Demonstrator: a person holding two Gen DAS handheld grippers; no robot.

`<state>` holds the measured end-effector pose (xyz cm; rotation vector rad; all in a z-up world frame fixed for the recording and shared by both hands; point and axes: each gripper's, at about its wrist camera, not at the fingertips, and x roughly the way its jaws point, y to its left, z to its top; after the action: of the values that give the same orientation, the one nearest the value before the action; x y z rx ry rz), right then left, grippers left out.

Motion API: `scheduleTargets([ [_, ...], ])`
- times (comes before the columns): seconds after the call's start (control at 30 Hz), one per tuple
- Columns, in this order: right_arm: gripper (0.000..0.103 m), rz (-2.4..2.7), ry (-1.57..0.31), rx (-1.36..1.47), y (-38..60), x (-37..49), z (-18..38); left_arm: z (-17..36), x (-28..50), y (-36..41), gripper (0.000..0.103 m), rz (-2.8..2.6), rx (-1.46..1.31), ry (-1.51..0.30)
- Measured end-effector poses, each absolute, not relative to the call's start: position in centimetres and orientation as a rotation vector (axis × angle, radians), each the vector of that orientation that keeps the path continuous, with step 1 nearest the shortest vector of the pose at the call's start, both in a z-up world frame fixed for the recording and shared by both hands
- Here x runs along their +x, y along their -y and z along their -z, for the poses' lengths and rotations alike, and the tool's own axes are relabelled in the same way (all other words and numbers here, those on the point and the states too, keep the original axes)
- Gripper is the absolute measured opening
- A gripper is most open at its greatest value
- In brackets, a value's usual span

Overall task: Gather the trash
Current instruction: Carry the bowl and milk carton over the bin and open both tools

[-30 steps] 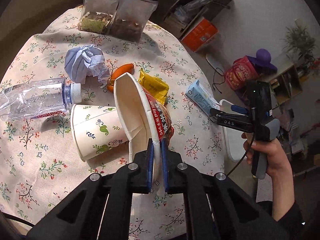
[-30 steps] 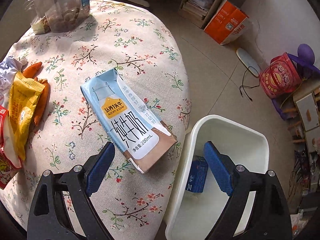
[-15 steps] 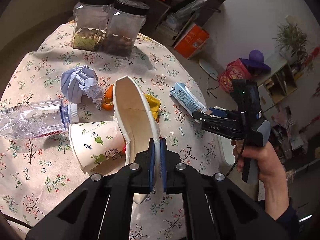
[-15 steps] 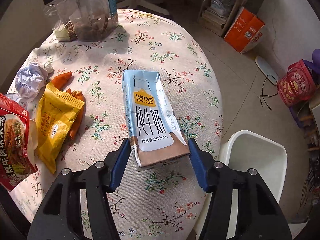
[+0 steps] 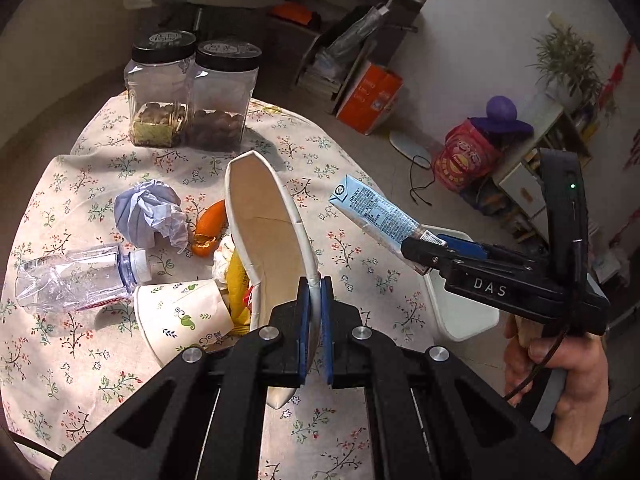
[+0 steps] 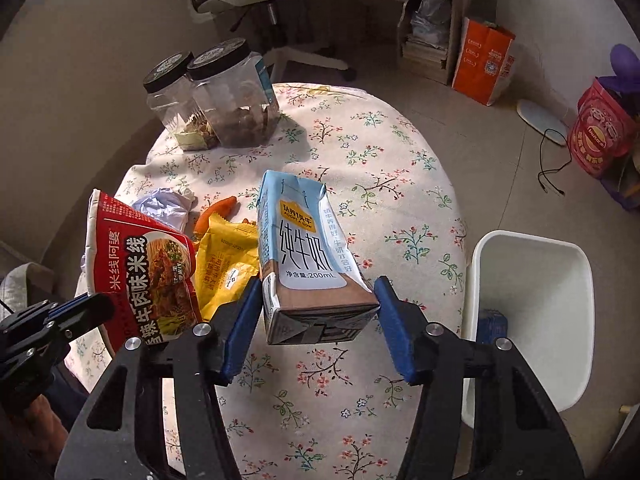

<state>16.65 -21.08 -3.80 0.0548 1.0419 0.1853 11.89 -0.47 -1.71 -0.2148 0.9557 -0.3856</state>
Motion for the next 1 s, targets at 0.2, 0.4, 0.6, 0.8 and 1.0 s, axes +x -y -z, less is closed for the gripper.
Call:
scheduleTargets([
  [0.2, 0.054, -0.166, -0.975, 0.133, 23.7, 13.3, 1.5, 0.1, 11.2, 3.6, 0.005, 0.355, -0.063, -0.873],
  [0.4, 0.054, -0.05, -0.894, 0.291, 29.4, 9.2, 0.3, -0.6, 10.9, 6.9, 0.005, 0.389, -0.014, -0.828],
  [0.6, 0.054, 0.112, -0.814, 0.462, 36.2, 6.5, -0.3, -0.8, 10.4, 11.9, 0.005, 0.509, -0.037, -0.811],
  [0.8, 0.054, 0.197, -0.835, 0.532, 39.4, 7.2, 2.0, 0.3, 11.4, 18.5, 0.005, 0.653, -0.091, -0.856],
  [1.0, 0.055, 0.239, -0.846, 0.568, 41.2, 7.4, 2.9, 2.5, 13.2, 23.9, 0.005, 0.724, -0.175, -0.92],
])
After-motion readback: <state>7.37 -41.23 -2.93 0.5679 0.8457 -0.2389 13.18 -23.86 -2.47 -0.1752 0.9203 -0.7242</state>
